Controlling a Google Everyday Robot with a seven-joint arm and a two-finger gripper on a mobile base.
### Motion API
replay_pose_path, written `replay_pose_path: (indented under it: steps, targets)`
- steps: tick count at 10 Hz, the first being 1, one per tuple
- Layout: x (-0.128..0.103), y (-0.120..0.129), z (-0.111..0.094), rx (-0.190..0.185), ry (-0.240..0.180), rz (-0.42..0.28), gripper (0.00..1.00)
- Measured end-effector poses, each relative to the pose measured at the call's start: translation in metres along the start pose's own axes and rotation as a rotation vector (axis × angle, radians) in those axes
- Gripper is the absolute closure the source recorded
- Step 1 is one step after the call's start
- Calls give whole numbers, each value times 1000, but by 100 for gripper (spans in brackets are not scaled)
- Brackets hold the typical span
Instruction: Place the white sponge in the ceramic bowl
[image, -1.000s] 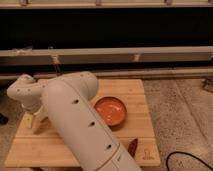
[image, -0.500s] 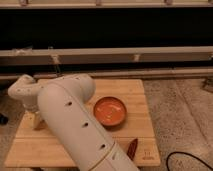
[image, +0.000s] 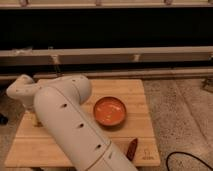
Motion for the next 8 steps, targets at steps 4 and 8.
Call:
replay_pose_path:
  steps: [4,8]
  targets:
    - [1,2,-7,-3,7,-3,100]
    - [26,-1,-30,-6,2,30,100]
